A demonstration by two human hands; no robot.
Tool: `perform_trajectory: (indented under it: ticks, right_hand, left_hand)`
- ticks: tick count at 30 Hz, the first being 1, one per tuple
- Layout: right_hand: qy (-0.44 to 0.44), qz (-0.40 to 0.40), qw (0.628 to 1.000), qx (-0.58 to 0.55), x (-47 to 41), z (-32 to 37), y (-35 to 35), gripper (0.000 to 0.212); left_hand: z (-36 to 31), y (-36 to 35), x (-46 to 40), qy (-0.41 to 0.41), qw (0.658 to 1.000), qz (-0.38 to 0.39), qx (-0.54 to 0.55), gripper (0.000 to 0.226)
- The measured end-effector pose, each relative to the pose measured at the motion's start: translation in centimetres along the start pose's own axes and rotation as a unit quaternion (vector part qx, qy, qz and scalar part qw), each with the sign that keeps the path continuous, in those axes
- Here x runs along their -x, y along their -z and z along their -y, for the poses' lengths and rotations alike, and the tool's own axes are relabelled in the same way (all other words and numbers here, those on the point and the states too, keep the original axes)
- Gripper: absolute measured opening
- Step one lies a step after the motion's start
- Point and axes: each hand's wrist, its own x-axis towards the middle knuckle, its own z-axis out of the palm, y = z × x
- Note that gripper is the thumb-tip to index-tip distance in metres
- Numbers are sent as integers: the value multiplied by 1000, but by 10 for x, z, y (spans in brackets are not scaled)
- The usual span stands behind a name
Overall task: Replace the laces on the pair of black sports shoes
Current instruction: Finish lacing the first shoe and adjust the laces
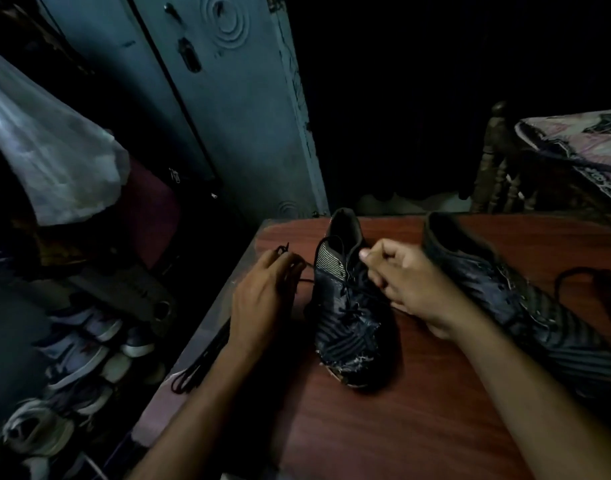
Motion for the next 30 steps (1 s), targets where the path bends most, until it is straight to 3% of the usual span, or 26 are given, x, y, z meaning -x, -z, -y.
perform_trajectory:
  ticks: [2,8,16,20,23,26,30]
  right_hand:
    - [9,18,994,104,2,-2,1,26]
    - [9,143,968,206,7,11,1,11]
    - [64,185,955,222,4,13,9,12]
    - [99,144,958,227,1,6,8,23]
    - [139,54,965,218,1,2,7,30]
    - [168,-60,950,255,-3,-9,4,15]
    - [185,-56,911,364,-7,-24,-4,4]
  left_hand:
    - [2,-11,5,14,998,-16,54,12]
    - [8,-25,15,45,989,-53,130,10]
    - [5,-21,15,34,973,-20,228,17]
    - [-4,-14,14,47,963,-7,265,24]
    - [-3,-15,15,46,961,5,273,32]
    - [3,-15,14,-5,964,15,266,23]
    - [6,-19,13,-29,957,47,284,20]
